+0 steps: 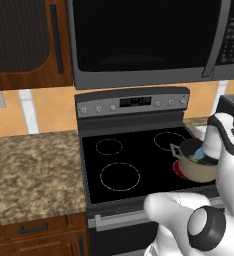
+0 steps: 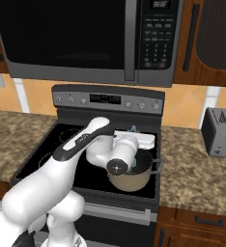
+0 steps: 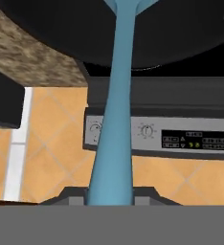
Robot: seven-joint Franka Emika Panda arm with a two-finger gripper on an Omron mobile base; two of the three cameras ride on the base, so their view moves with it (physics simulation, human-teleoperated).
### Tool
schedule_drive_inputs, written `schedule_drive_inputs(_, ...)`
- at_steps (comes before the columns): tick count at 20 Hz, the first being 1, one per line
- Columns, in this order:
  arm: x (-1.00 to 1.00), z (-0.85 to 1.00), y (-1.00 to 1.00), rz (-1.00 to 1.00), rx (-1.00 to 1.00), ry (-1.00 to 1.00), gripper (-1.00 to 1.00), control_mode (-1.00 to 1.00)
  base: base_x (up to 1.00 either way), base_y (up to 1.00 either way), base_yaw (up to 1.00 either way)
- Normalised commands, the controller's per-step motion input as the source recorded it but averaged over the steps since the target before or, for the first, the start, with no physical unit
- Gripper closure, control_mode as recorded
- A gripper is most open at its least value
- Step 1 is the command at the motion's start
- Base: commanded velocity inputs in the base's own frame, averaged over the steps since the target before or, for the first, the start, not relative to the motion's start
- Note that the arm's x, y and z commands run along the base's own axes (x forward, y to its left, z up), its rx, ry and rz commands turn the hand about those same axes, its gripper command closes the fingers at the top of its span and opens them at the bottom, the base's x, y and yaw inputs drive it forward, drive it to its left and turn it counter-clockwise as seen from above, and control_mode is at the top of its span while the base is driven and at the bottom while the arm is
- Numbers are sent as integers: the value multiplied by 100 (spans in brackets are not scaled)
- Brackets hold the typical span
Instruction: Put the lime and cucumber in the pot. Retrieve the spatula and lightly stir the vegetables in the pot.
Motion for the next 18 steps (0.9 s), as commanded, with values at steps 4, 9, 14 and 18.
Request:
schedule_drive_inputs(4,-9,52,0,-1,-7,10,100,-100,0,0,0)
schedule_drive_inputs(9,16,67,0,0,-2,10,100,-100,0,0,0)
schedule_drive_inputs(14,-9,-33,0,0,-1,18,100,-100,0,0,0)
schedule_drive_inputs(18,-9,-23,0,0,0,30,100,-100,0,0,0)
